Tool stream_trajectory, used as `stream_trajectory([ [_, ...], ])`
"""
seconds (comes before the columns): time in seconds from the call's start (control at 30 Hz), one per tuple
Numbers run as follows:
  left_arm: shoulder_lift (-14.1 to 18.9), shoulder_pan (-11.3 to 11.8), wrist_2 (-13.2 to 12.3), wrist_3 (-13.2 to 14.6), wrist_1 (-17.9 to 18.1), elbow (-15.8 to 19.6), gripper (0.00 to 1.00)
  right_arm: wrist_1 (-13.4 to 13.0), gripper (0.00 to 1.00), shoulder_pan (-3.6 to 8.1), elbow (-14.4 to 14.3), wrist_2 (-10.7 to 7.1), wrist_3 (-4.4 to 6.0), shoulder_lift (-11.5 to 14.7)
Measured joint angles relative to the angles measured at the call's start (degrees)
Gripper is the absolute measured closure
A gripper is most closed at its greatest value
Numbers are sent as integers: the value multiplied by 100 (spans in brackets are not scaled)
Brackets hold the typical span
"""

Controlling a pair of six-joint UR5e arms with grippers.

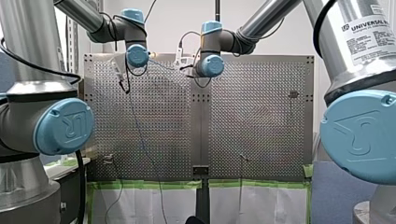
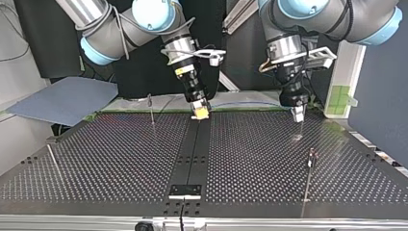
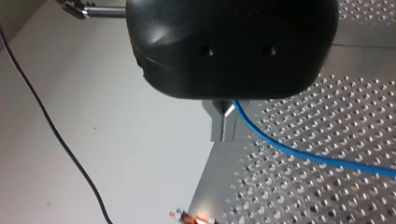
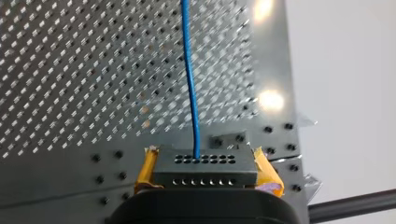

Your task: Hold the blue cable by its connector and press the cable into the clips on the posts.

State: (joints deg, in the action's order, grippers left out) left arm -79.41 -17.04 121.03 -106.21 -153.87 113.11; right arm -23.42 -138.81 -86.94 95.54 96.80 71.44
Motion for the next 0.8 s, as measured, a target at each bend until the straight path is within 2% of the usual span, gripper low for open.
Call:
stream_trajectory([
  [0.23, -96, 350, -337, 66, -351, -141, 100, 165, 100, -40, 359, -74, 111, -12],
  [0.5, -172, 743, -472, 54, -765, -321, 100, 204, 100, -45, 714, -148, 207, -34],
  [0.8, -200, 949, -656, -15, -1189, -634, 100, 243, 100, -74, 997, -220, 304, -203],
])
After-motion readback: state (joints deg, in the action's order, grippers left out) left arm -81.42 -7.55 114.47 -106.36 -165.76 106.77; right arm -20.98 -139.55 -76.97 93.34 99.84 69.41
